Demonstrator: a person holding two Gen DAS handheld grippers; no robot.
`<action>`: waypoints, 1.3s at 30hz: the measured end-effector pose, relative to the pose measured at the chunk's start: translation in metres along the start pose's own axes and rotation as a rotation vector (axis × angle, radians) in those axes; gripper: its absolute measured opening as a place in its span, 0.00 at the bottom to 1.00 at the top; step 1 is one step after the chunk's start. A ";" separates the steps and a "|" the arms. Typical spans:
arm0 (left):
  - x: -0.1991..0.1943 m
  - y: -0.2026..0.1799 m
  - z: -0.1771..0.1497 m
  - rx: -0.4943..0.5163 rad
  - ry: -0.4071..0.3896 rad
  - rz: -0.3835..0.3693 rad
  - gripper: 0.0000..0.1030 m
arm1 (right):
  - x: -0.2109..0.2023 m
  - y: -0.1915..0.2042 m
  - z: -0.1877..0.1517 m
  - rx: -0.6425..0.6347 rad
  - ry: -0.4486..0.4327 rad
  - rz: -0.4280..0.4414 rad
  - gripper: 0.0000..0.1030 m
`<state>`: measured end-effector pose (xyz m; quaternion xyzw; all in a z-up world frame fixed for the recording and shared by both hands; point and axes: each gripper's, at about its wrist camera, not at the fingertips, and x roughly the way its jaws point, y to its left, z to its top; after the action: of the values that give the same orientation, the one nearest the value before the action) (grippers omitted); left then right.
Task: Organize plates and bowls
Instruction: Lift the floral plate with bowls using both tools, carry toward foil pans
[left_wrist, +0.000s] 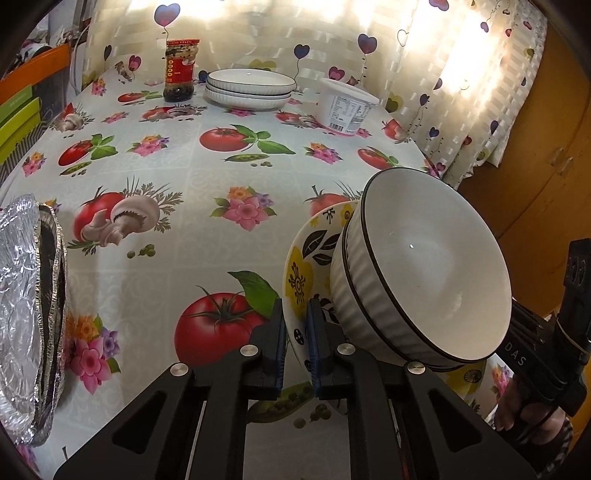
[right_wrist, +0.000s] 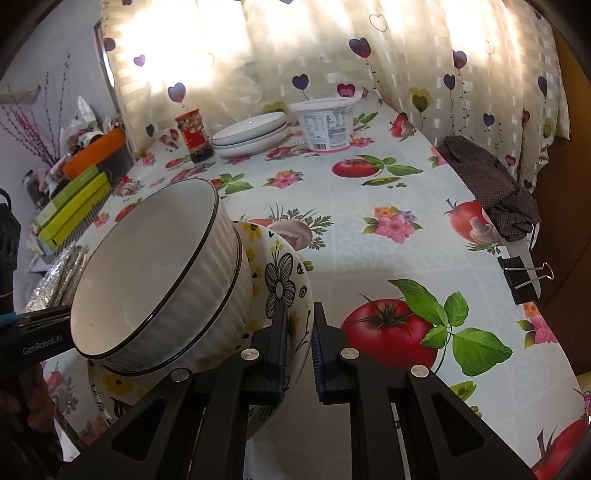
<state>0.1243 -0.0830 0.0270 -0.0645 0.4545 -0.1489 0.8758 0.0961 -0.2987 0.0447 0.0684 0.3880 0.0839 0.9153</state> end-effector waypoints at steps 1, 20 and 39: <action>0.000 0.000 0.000 -0.001 -0.001 0.003 0.11 | 0.000 0.000 0.000 0.002 -0.002 0.003 0.12; -0.003 -0.007 -0.001 0.003 -0.041 0.061 0.11 | 0.001 -0.003 -0.001 0.004 -0.013 0.031 0.12; -0.019 0.005 0.004 -0.021 -0.094 0.064 0.11 | -0.008 0.013 0.010 -0.024 -0.055 0.056 0.13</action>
<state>0.1179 -0.0722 0.0427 -0.0659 0.4161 -0.1130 0.8999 0.0964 -0.2884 0.0591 0.0705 0.3594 0.1123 0.9237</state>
